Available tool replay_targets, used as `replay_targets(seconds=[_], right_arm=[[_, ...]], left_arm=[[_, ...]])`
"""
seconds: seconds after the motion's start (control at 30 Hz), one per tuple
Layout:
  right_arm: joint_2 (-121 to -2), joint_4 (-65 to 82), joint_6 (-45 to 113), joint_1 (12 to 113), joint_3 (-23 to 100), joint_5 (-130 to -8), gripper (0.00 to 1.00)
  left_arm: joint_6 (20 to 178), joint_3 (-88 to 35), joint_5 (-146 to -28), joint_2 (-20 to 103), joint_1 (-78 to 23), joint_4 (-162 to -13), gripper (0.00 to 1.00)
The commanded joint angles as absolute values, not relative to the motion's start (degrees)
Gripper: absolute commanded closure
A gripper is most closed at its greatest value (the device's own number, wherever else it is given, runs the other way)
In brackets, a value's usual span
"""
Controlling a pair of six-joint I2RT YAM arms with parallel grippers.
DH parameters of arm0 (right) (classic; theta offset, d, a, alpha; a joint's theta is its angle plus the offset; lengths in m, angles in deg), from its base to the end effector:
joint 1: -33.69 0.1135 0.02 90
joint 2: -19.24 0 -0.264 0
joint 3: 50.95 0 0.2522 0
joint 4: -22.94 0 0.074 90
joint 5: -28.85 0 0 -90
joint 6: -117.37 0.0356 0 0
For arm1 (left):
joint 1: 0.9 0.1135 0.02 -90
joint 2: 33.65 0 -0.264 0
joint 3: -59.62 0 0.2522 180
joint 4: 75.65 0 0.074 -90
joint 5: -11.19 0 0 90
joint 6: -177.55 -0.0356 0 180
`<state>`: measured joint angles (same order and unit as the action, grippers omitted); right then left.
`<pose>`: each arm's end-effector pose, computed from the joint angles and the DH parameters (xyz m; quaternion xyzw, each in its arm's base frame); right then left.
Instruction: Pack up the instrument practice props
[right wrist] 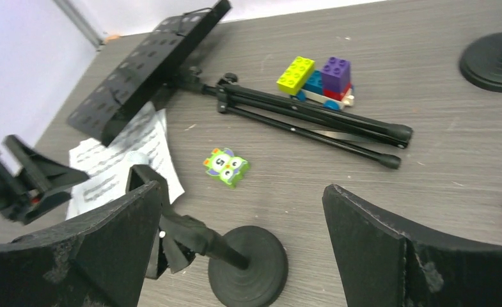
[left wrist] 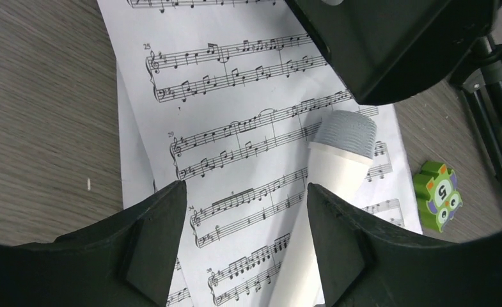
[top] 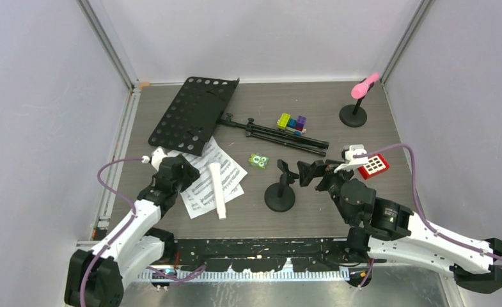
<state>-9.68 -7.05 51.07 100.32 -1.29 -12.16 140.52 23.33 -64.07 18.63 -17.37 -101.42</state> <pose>0.0726 0.1003 0.3148 -0.0037 0.7435 0.1953 0.6396 0.1769 -0.0429 0.1806 -0.3332 0.8432 -0.1346 0.3998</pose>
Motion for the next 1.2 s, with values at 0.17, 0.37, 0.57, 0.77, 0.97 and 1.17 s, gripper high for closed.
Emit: replay_targets(seconds=[0.17, 0.37, 0.57, 0.77, 0.97, 1.17], right_arm=[[-21.2, -20.6, 59.3, 99.6, 10.4, -3.6, 0.00], [-24.9, -22.2, 62.9, 91.5, 12.8, -13.6, 0.00], [-25.0, -22.8, 64.5, 78.1, 14.6, -25.6, 0.00], [-29.2, -26.9, 65.0, 65.2, 18.0, -30.4, 0.00], [-33.8, -25.5, 68.0, 49.1, 16.8, -38.2, 0.00], [-41.0, -23.9, 74.4, 38.1, 16.9, -35.5, 0.00]], left_arm=[[132.8, 17.8, -62.0, 8.4, -17.1, -110.0, 0.28], [130.0, 18.4, -65.1, 5.4, -17.1, -110.5, 0.28], [128.0, 17.3, -66.3, 4.4, -17.1, -113.4, 0.28], [127.7, 17.2, -67.9, 3.2, -17.1, -113.9, 0.28], [127.4, 17.6, -70.6, 2.8, -17.1, -115.0, 0.28], [126.3, 15.8, -72.1, 2.4, -17.1, -117.2, 0.28]])
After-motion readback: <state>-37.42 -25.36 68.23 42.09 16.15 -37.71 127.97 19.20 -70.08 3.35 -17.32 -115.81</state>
